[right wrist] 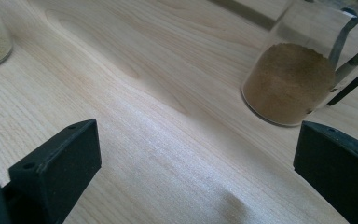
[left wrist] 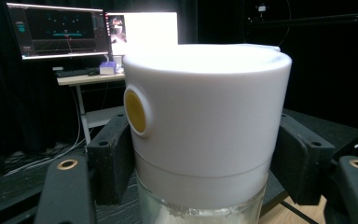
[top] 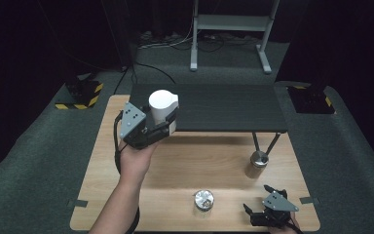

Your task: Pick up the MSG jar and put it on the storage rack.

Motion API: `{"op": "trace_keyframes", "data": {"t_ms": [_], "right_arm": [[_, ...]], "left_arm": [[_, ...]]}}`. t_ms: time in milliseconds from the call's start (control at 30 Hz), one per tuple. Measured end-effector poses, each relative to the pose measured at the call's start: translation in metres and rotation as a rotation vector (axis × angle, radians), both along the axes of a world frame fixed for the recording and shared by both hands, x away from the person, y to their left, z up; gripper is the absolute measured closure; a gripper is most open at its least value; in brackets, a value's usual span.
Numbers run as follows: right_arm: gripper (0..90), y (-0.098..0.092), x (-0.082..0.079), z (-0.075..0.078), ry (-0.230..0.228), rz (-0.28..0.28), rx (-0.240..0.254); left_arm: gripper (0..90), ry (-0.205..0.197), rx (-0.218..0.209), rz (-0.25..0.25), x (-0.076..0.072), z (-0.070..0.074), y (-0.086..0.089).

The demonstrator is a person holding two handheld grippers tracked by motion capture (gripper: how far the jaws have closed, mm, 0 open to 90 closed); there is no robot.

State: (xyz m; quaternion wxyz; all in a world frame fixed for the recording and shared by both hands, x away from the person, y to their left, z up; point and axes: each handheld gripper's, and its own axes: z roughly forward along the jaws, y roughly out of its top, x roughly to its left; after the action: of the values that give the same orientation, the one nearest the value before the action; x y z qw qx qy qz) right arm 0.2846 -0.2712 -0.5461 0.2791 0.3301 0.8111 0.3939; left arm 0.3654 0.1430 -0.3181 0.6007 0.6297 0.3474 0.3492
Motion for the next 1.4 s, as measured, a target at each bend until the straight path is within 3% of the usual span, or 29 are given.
{"op": "trace_keyframes", "data": {"t_ms": [833, 1400], "right_arm": [[0.0, 0.001, 0.0, 0.0, 0.001, 0.02, -0.01], [0.0, 0.002, 0.001, 0.0, 0.017, 0.028, -0.014]], "left_arm": [[30.5, 0.012, -0.015, 0.03, 0.038, -0.006, -0.007], [30.5, 0.021, -0.008, 0.047, 0.047, -0.005, -0.007]]}}
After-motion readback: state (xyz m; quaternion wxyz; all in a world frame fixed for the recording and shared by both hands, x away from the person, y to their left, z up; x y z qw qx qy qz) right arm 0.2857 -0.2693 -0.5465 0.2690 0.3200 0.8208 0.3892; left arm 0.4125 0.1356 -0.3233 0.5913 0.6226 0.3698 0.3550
